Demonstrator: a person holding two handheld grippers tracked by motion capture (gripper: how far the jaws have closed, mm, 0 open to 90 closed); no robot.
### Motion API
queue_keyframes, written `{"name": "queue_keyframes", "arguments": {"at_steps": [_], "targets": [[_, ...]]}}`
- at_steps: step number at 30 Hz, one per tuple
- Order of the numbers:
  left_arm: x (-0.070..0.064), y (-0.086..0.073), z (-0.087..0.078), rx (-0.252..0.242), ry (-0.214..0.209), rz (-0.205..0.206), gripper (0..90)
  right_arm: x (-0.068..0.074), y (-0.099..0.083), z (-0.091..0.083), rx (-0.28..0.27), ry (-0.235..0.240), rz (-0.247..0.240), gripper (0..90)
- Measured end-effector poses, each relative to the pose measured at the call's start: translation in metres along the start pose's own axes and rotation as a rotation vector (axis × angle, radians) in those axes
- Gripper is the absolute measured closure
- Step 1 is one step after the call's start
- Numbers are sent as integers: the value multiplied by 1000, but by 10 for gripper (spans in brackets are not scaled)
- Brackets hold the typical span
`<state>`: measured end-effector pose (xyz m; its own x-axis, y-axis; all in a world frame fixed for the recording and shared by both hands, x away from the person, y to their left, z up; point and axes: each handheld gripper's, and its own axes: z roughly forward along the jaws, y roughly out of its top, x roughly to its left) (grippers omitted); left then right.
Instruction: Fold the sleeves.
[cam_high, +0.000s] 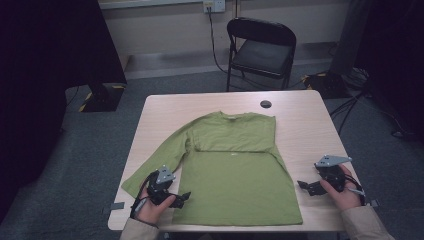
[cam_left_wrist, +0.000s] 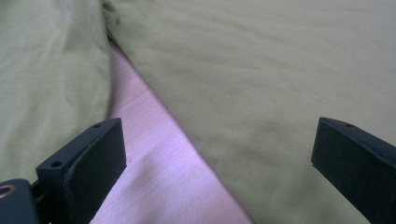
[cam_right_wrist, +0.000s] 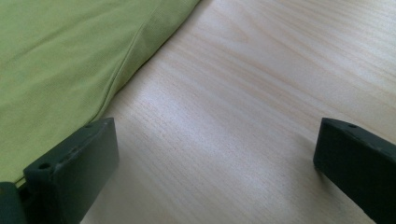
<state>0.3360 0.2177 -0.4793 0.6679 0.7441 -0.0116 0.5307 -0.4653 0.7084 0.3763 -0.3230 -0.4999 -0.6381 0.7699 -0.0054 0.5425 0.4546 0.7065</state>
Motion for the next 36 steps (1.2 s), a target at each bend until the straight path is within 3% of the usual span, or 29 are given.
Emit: {"name": "queue_keyframes", "arguments": {"at_steps": [6, 17, 23, 26, 33, 36], "targets": [[10, -10, -23, -19, 12, -21, 35, 0, 0, 0, 0, -1, 1, 0], [51, -41, -53, -4, 145, -119, 70, 0, 0, 0, 0, -2, 1, 0], [65, -51, -59, 4, 190, -154, 90, 0, 0, 0, 0, -1, 1, 0], [72, -56, -59, 16, 217, -149, 106, 0, 0, 0, 0, -1, 1, 0], [92, -64, -66, -8, 247, -211, 123, 0, 0, 0, 0, -2, 1, 0], [98, -66, -66, 5, 262, -210, 154, 0, 0, 0, 0, -1, 1, 0]]}}
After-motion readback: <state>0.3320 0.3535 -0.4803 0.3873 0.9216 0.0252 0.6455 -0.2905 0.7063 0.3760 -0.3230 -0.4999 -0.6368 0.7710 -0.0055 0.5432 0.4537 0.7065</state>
